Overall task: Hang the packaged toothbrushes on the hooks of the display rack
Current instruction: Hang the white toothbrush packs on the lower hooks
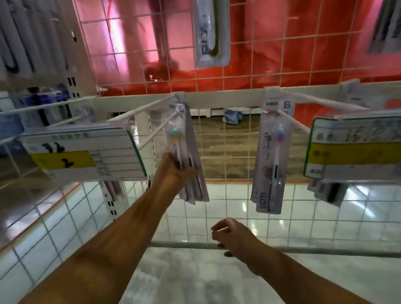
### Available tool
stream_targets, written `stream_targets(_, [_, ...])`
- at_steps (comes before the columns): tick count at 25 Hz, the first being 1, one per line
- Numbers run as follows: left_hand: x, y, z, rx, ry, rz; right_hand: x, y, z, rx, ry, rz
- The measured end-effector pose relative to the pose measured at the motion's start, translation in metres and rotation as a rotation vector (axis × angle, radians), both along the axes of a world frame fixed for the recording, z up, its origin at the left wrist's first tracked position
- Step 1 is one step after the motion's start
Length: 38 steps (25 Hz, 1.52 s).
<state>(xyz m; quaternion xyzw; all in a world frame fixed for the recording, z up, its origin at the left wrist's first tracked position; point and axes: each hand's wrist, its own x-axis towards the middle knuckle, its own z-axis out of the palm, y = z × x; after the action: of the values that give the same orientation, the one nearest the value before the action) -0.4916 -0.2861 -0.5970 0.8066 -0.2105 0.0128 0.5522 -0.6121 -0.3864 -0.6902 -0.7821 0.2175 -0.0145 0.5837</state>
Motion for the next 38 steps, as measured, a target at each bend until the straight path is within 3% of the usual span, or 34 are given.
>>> stream_targets(3, [-0.004, 0.015, -0.001, -0.071, 0.032, -0.135, 0.002, -0.001, -0.004, 0.038, -0.012, -0.007])
stream_targets(8, [-0.012, 0.036, 0.002, -0.017, 0.063, -0.271, 0.001, -0.001, -0.006, 0.094, -0.033, -0.016])
stream_targets(15, [-0.020, 0.052, -0.006, -0.092, 0.183, -0.349, -0.010, 0.002, 0.000, 0.178, -0.026, -0.027])
stream_targets(19, [-0.031, 0.055, -0.020, -0.162, 0.256, -0.398, -0.018, 0.000, 0.003, 0.136, -0.010, -0.036])
stream_targets(22, [-0.043, 0.052, -0.024, -0.101, 0.268, -0.402, -0.024, 0.000, 0.006, 0.034, 0.006, -0.020])
stream_targets(24, [-0.051, 0.050, -0.026, 0.062, 0.255, -0.330, -0.024, 0.001, 0.009, -0.116, 0.003, 0.016])
stream_targets(26, [-0.051, 0.054, -0.032, 0.352, 0.183, -0.239, -0.024, 0.004, 0.015, -0.267, -0.023, 0.051])
stream_targets(30, [-0.073, 0.080, -0.020, 0.808, -0.125, -0.194, -0.027, 0.025, 0.027, -0.556, -0.119, 0.100])
stream_targets(34, [-0.104, 0.101, 0.002, 1.045, -0.345, -0.164, -0.044, 0.049, 0.046, -0.831, -0.099, 0.169])
stream_targets(38, [-0.140, 0.115, 0.014, 1.094, -0.196, -0.184, -0.081, 0.075, 0.068, -0.794, 0.046, 0.265])
